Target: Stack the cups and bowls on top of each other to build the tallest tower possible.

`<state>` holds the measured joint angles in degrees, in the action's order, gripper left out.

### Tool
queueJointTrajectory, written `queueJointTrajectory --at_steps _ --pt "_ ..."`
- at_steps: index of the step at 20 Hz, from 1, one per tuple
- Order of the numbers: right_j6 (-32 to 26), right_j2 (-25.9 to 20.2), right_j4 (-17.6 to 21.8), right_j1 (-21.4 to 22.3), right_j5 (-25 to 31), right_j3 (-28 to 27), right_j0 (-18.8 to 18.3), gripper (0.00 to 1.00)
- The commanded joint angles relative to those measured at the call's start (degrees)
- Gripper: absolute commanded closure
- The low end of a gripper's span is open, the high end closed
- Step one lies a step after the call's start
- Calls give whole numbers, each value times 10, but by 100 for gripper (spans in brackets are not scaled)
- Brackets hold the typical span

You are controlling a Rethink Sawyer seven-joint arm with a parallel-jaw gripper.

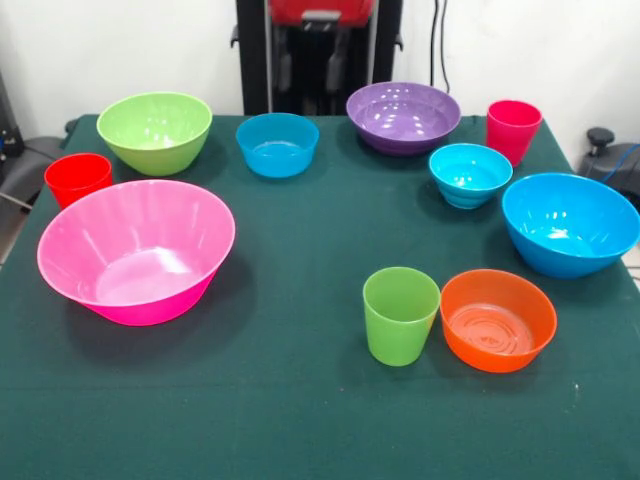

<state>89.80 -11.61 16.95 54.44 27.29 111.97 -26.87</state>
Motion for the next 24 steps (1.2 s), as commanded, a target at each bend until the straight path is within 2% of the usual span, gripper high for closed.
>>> queueJointTrajectory --at_steps 1,7,10,13,18,24 --pt "-257 -159 117 -105 64 -136 -53 0" --pt "-330 -223 178 -173 102 -217 -90 0" --pt "-347 -234 206 -200 101 -245 -98 0" --pt "-344 -227 230 -222 99 -276 -96 0" --pt "-313 -194 259 -234 102 -310 -87 0" --pt "-271 -173 262 -236 95 -312 -104 0"
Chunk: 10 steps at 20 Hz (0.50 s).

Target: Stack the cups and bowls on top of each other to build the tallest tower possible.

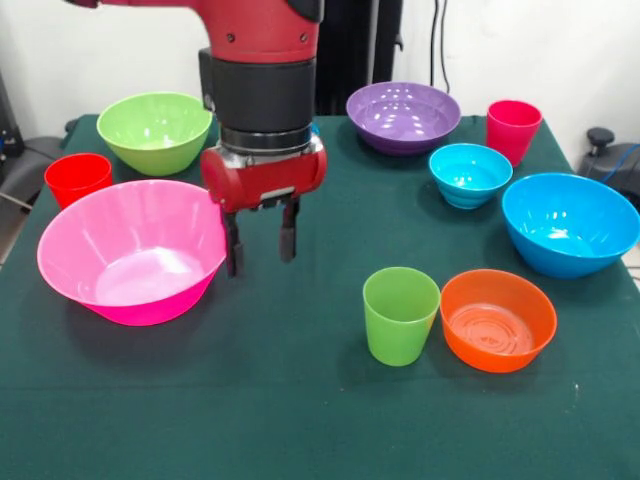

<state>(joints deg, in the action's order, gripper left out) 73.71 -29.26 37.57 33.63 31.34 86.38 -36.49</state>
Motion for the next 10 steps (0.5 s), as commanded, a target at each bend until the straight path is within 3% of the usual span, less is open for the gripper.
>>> queueJointTrajectory --at_steps 1,10 --pt "-104 7 58 -32 52 -54 -11 0" --pt "-63 15 60 -59 12 -1 -51 0"
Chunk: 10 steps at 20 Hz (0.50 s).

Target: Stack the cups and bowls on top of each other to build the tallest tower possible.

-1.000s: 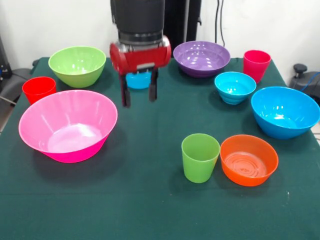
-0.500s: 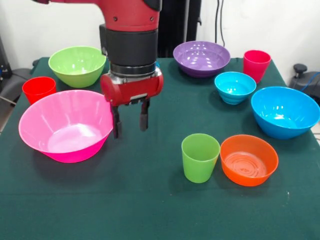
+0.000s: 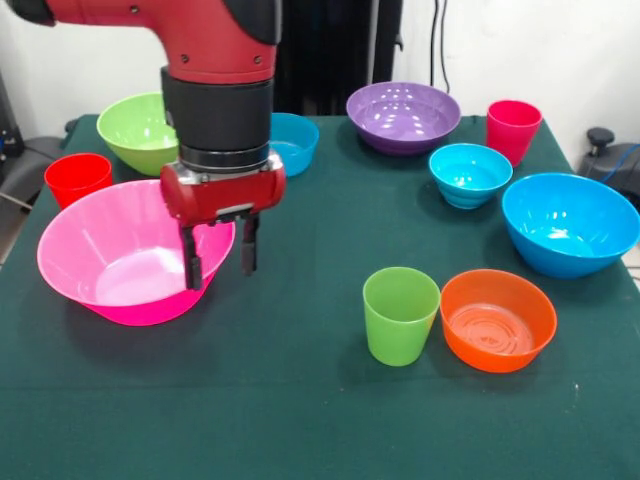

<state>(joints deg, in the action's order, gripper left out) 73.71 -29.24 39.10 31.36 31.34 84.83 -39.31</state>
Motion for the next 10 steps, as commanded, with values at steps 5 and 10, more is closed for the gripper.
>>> queueJointTrajectory --at_steps 5,10 --pt "-16 9 28 -34 -22 64 -43 0" --pt "39 -27 -26 -27 -48 122 -75 0"
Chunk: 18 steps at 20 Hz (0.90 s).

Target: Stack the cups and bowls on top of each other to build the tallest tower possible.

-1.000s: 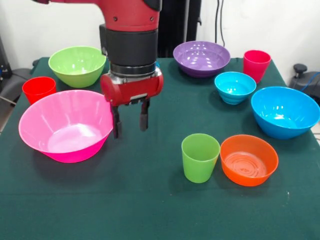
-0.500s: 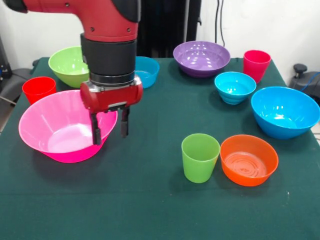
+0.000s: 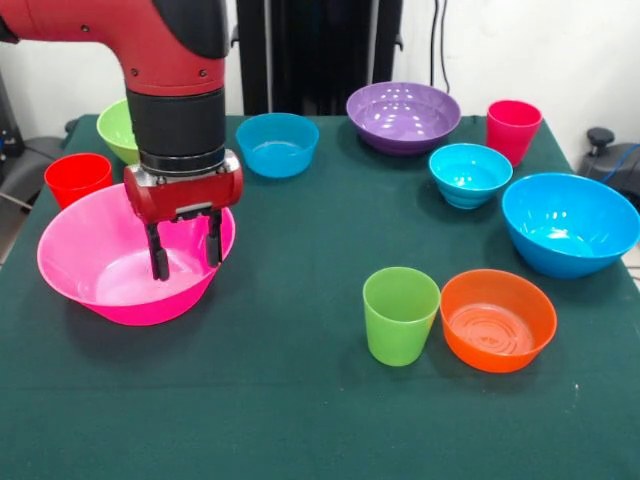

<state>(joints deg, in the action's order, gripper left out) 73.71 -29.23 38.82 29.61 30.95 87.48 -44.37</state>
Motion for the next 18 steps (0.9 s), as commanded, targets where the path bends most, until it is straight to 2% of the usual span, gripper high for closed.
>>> queueJointTrajectory --at_steps 1,4,9,12,18 --pt "45 -33 -35 -4 -40 105 -27 0" --pt "52 -40 -59 29 -26 130 -28 0" --pt "52 -20 -66 86 -11 148 -12 0" --pt "53 -17 -66 80 -20 148 -5 0" --pt "60 8 -33 37 -61 124 13 0"
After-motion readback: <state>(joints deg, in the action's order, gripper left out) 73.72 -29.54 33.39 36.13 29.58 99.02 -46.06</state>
